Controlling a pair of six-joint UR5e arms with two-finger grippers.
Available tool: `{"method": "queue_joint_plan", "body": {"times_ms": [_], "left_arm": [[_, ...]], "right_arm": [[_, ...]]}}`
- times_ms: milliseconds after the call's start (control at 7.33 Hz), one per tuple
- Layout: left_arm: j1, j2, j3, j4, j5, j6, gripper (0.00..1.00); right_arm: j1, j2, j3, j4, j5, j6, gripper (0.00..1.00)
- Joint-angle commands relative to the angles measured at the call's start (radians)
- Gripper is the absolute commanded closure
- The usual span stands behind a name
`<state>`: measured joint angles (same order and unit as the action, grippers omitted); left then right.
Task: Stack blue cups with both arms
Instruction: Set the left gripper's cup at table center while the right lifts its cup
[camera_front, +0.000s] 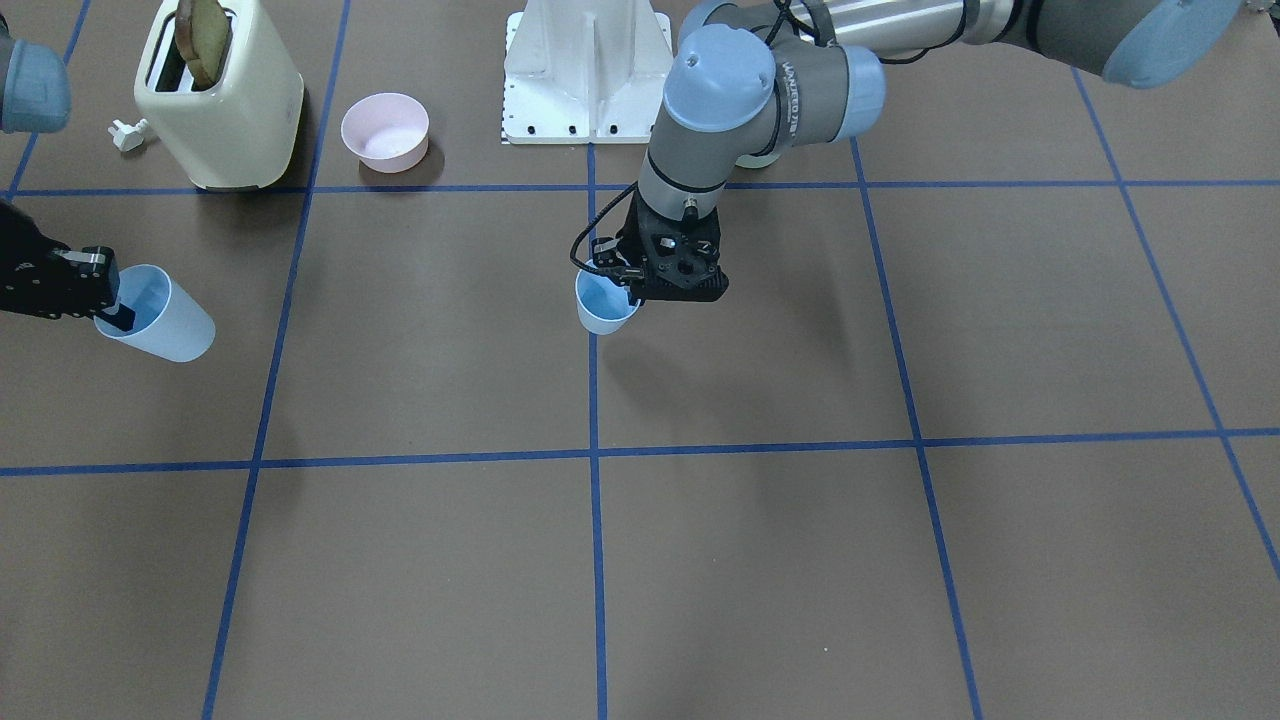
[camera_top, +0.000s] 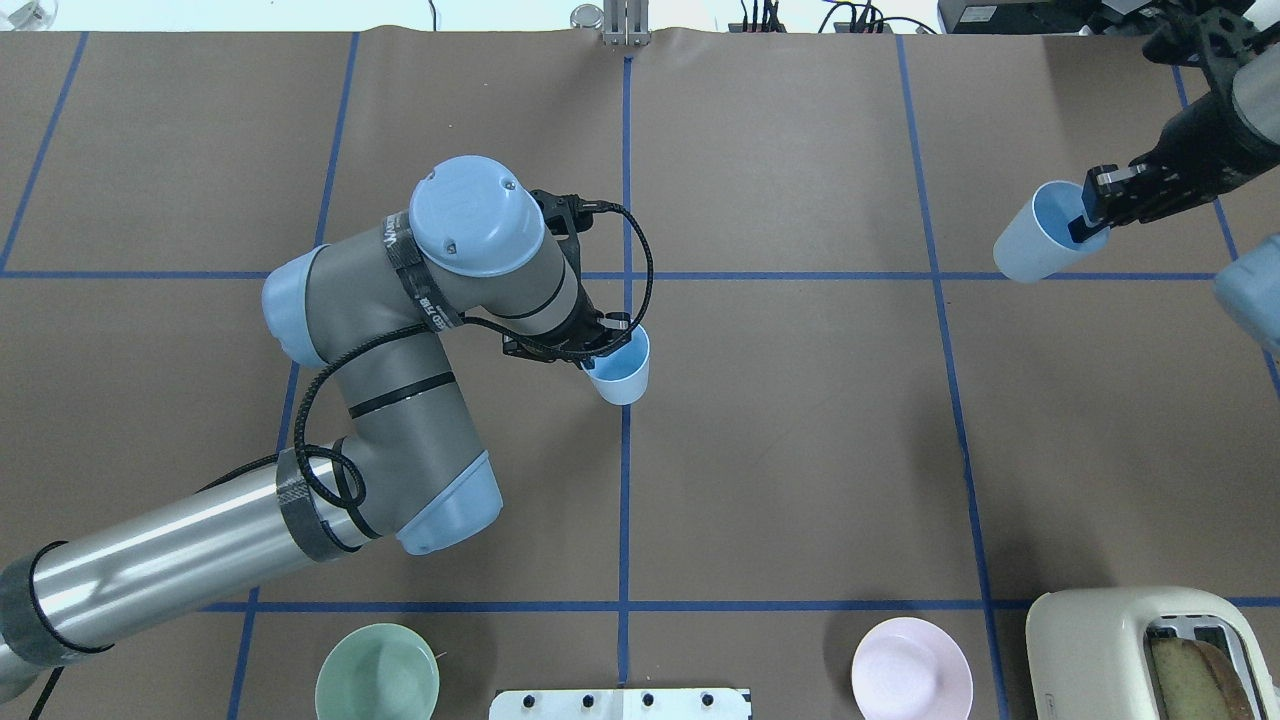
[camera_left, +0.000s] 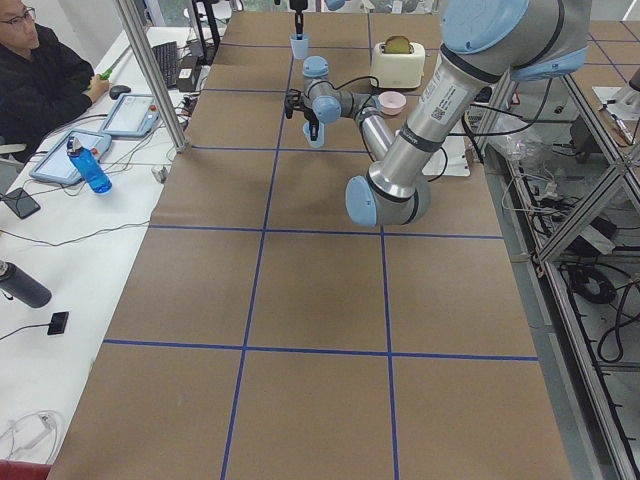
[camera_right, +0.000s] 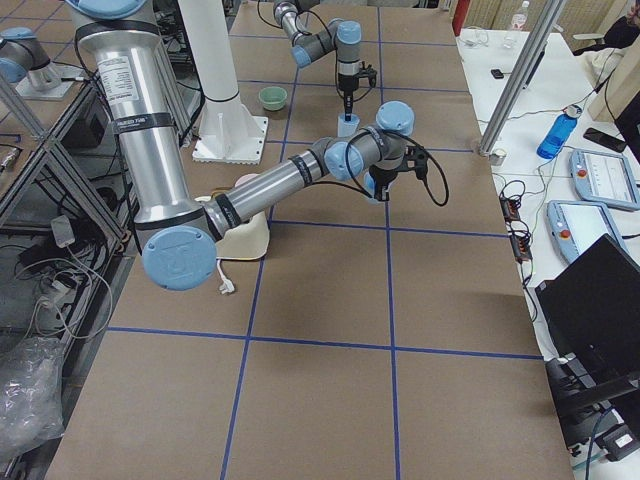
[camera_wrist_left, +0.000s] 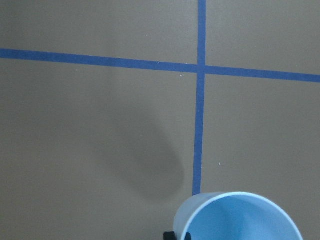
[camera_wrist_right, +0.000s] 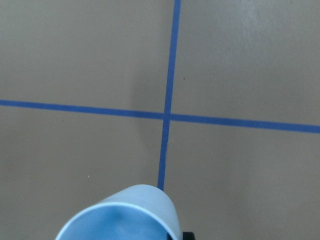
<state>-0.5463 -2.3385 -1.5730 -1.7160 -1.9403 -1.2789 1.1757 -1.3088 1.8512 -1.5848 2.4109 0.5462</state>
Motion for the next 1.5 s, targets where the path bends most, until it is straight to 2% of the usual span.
{"method": "queue_joint_plan", "body": {"times_ms": [0,545,818,955,1091,1227,1364], "left_arm": [[0.022,-0.004,0.033,-0.011,0.021,-0.002,1.00],[0.042,-0.001,0.045,-0.048,0.046,-0.002,1.00],[0.045,0.013,0.041,-0.125,0.049,0.003,0.14],[0.042,0.013,0.025,-0.123,0.046,0.009,0.03],[-0.010,0.016,-0.025,-0.114,0.006,0.032,0.03],[-0.093,0.066,-0.079,-0.103,-0.120,0.090,0.03],[-0.201,0.141,-0.146,-0.091,-0.216,0.172,0.02]], "right_arm": [[0.018,0.092,-0.010,-0.125,-0.007,-0.045,1.00],[0.018,0.100,-0.020,-0.126,-0.010,-0.052,1.00],[0.024,0.123,-0.020,-0.130,-0.007,-0.054,1.00],[0.022,0.164,-0.018,-0.183,-0.009,-0.046,1.00],[0.016,0.225,-0.020,-0.245,-0.010,-0.037,1.00],[-0.010,0.273,-0.018,-0.273,-0.013,0.019,1.00],[-0.069,0.323,-0.014,-0.271,-0.079,0.152,1.00]]}}
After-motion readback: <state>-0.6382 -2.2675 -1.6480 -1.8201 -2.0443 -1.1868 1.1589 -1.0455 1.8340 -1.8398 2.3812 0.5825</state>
